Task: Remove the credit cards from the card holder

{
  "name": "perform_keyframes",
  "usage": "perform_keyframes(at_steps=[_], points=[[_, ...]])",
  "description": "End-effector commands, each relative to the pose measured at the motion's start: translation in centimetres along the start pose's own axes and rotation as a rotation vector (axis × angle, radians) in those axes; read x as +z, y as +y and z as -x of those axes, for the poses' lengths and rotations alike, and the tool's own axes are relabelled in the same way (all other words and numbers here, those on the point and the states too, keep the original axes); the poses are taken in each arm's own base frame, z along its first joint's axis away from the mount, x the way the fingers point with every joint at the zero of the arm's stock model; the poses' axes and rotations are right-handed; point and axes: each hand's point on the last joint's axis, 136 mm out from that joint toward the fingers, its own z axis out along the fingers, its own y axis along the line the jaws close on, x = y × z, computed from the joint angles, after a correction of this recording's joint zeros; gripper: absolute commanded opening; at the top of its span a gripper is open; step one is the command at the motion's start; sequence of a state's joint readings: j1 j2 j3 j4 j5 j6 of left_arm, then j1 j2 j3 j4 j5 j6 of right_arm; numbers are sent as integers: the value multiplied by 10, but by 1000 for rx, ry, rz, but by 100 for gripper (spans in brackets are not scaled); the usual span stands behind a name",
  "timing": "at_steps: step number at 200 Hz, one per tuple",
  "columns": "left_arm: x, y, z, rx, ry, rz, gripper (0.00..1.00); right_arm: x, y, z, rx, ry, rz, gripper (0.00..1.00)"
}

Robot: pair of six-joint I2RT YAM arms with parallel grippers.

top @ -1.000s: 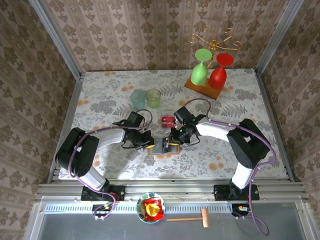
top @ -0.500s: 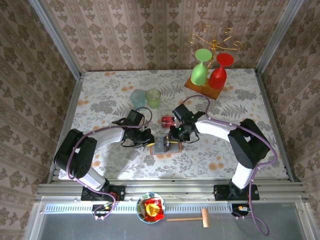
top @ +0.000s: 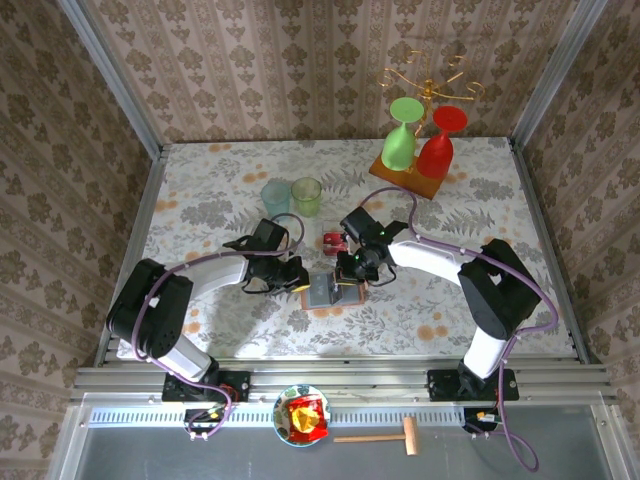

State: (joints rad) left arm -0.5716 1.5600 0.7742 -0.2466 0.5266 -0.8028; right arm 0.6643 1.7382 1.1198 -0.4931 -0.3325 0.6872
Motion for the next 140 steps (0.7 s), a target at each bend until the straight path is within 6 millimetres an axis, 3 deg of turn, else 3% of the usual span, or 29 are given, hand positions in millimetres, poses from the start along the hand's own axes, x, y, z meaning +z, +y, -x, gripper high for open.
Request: perform_keyframes(at_steps=[1,46,117,140], points=[[-7,-6,5,28,-18,-23,7,-8,-3,-1,-2,-6,-66,7],[-9,-4,7,21,-27,-31,7,-13,4,2,-53,-10,-104,7],[-10,1,7,9,-35,-45,8,4,2,0,-111,24,-200,7],[-9,1,8,7,-41,-53,7,4,5,1,-126,14,-224,12]])
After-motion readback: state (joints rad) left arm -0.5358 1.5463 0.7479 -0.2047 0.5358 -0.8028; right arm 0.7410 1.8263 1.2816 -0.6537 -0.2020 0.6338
